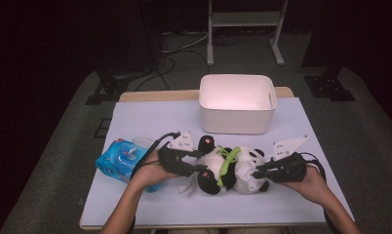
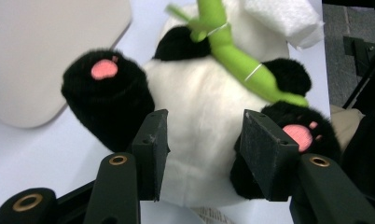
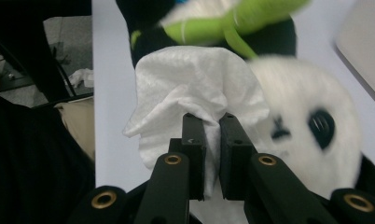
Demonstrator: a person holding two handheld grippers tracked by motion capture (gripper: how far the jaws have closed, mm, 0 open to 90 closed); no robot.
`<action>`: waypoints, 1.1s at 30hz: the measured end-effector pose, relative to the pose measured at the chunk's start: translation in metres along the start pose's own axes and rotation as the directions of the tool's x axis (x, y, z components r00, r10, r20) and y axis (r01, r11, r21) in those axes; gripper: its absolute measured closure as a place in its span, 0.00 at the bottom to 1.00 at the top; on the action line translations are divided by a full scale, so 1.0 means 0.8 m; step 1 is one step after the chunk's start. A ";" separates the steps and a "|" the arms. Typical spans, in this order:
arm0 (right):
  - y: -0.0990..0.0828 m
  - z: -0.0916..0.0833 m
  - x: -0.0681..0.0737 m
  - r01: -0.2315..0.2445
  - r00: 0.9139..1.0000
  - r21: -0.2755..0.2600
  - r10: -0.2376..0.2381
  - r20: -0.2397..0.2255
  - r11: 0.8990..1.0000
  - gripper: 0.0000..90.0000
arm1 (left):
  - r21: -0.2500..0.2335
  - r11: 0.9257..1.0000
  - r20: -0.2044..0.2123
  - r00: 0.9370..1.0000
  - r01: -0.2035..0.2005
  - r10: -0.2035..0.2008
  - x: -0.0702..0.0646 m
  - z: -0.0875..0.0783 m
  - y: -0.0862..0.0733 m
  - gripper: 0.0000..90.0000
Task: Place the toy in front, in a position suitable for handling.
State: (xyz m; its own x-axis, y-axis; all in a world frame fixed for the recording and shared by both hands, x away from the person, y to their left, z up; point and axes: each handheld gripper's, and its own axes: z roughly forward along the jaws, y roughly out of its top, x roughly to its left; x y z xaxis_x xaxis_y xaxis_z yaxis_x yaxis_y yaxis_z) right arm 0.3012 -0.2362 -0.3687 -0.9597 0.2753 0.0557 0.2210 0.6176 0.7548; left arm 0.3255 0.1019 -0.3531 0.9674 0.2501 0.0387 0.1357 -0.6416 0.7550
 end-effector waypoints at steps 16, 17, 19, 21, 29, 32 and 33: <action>0.091 0.063 0.023 0.134 0.987 0.048 -0.128 -0.101 0.990 0.91 | -0.042 0.999 0.060 0.998 0.007 -0.004 -0.014 0.008 -0.017 0.58; 0.094 0.065 0.024 0.146 0.986 0.055 -0.141 -0.095 0.988 0.91 | -0.041 0.999 0.062 0.998 0.000 0.003 -0.016 0.008 -0.016 0.58; 0.099 0.069 0.024 0.151 0.985 0.061 -0.145 -0.091 0.987 0.91 | -0.037 0.999 0.067 0.998 -0.006 0.009 -0.019 0.009 -0.017 0.58; 0.101 0.070 0.023 0.155 0.986 0.072 -0.149 -0.079 0.985 0.91 | -0.038 0.999 0.066 0.998 -0.002 0.004 -0.020 0.009 -0.018 0.58; 0.086 0.067 0.026 0.152 0.986 0.108 -0.144 -0.082 0.982 0.91 | -0.017 1.000 0.061 0.998 0.002 -0.001 -0.021 0.017 -0.020 0.52; 0.086 0.066 0.028 0.153 0.986 0.104 -0.145 -0.082 0.983 0.91 | -0.014 1.000 0.069 0.998 0.003 -0.002 -0.023 0.020 -0.019 0.54; 0.087 0.066 0.028 0.146 0.987 0.096 -0.138 -0.086 0.985 0.91 | -0.014 1.000 0.075 0.997 0.001 0.000 -0.023 0.020 -0.019 0.55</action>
State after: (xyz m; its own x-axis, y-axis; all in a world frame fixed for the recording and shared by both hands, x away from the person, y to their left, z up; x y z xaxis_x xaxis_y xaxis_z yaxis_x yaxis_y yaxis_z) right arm 0.3041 -0.1481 -0.3496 -0.9924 0.1232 0.0073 0.0943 0.7188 0.6888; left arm 0.3089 0.0955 -0.3759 0.9807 0.1951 -0.0101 0.1333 -0.6309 0.7643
